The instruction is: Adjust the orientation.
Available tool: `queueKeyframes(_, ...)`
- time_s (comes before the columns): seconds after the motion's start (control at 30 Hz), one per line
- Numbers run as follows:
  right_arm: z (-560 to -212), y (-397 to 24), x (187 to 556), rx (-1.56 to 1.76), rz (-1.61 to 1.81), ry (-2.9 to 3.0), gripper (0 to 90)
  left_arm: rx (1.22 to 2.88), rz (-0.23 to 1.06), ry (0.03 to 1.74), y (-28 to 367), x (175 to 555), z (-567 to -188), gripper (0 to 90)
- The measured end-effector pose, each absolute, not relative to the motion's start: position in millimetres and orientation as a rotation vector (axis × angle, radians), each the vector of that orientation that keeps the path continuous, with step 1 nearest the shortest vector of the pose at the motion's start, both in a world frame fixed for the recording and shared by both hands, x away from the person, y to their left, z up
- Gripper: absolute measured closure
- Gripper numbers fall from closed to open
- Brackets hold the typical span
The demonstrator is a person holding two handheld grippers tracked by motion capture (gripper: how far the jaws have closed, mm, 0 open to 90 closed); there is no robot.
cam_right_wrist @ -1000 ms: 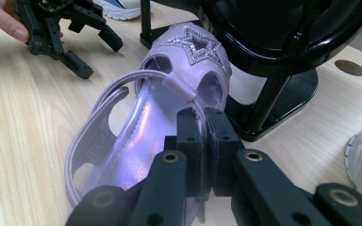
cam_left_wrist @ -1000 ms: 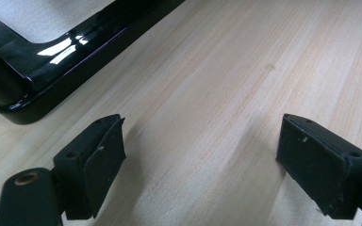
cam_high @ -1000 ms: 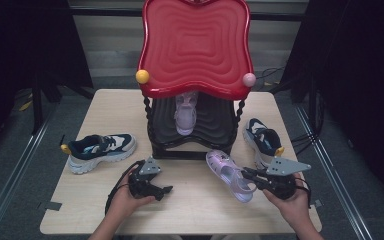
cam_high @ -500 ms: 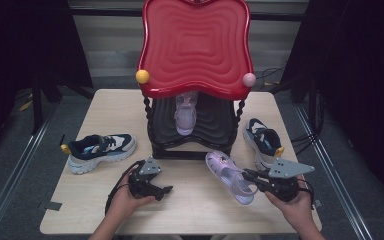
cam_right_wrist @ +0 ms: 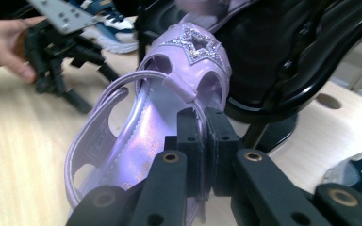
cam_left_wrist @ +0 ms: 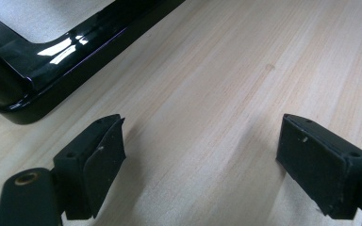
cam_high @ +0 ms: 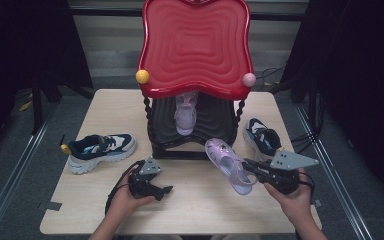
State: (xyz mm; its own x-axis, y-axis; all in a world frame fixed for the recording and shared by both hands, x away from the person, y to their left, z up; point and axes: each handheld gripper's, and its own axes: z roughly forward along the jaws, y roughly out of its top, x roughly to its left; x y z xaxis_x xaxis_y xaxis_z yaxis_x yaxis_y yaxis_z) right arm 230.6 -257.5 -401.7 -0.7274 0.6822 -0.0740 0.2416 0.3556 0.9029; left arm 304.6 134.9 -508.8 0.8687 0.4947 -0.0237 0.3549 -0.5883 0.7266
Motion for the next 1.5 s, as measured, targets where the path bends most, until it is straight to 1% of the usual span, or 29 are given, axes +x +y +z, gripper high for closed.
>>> queueKeyframes(0.43, -389.6, -241.7, 251.9, 0.864, 1.299, 2.084, 85.5, 2.260, 0.227, 0.608, 134.9, 304.6, -508.8, 15.1)
queueKeyframes(1.13, -389.2, -226.1, 273.3, 0.947, 1.234, 1.974, 85.5, 2.261, 0.231, 0.608, 135.0, 304.7, -508.7, 15.1)
queueKeyframes(1.5, -388.4, -207.8, 282.2, 1.021, 1.201, 1.891, 85.5, 2.262, 0.227, 0.610, 135.0, 304.6, -508.8, 15.1)
